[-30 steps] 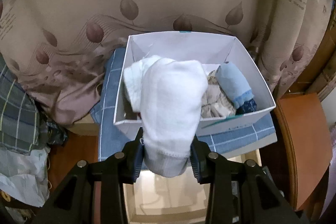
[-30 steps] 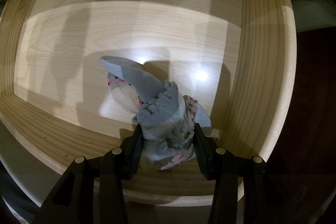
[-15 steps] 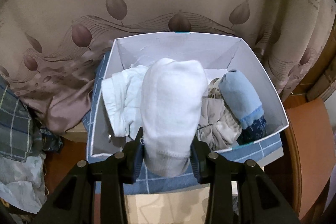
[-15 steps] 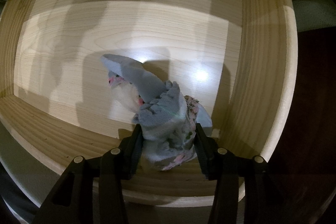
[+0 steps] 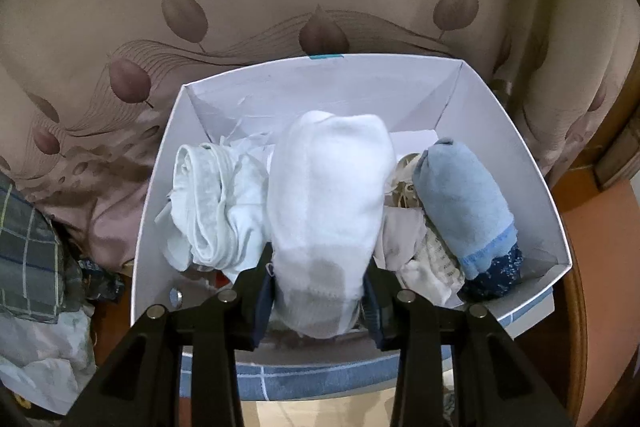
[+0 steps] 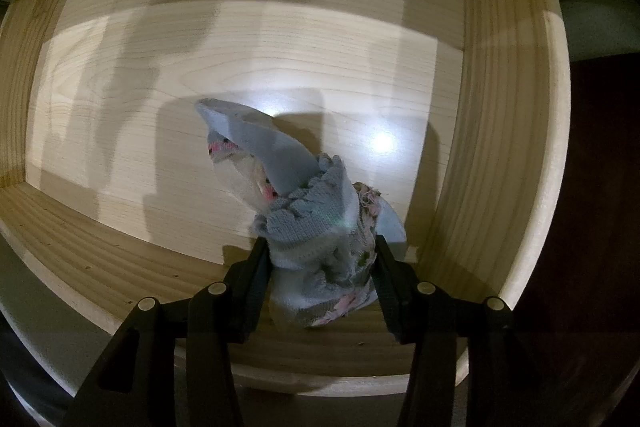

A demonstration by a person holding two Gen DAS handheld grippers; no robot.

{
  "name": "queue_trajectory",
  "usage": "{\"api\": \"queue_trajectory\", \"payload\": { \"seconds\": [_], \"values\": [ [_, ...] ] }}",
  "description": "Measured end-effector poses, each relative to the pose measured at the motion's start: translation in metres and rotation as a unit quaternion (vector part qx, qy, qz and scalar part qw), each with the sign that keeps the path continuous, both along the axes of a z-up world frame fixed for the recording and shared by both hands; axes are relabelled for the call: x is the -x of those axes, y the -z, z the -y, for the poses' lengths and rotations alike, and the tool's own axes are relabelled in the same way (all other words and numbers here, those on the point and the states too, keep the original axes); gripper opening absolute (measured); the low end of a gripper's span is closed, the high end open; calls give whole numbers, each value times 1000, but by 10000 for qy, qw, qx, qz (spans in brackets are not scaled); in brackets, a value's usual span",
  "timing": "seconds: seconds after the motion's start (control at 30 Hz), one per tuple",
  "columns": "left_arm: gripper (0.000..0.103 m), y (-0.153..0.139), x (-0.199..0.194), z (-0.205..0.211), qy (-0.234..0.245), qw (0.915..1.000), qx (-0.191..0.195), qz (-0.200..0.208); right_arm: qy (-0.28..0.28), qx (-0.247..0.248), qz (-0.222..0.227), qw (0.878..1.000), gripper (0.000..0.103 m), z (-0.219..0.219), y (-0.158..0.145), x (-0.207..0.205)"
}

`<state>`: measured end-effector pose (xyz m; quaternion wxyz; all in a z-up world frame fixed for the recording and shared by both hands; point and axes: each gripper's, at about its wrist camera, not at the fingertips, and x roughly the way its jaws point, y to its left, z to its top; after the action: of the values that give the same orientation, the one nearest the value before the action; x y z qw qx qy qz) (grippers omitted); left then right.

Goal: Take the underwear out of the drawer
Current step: 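Lower the white sock into the box and open left tool, then return left tool to the drawer while right tool lifts grey sock out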

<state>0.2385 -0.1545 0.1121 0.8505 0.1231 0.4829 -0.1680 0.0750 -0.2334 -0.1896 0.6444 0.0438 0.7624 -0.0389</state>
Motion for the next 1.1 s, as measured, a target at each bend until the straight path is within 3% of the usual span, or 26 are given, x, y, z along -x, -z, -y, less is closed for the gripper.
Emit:
{"api": "queue_trajectory", "payload": {
  "seconds": [0.27, 0.5, 0.7, 1.1],
  "values": [
    [48, 5, -1, 5, 61, 9997, -136, -185, 2, 1, -1, 10000, 48, -1, 0, -1],
    [54, 1, 6, 2, 250, 9987, 98, -437, 0, 3, -5, 10000, 49, -1, 0, -2],
    [54, -7, 16, -9, 281, 9971, 328, -627, -6, 3, -8, 10000, 51, -1, 0, -3],
    [54, -30, 53, -45, 434, 9970, 269, -584, 4, 38, -40, 10000, 52, -3, 1, -4]
  ]
}}
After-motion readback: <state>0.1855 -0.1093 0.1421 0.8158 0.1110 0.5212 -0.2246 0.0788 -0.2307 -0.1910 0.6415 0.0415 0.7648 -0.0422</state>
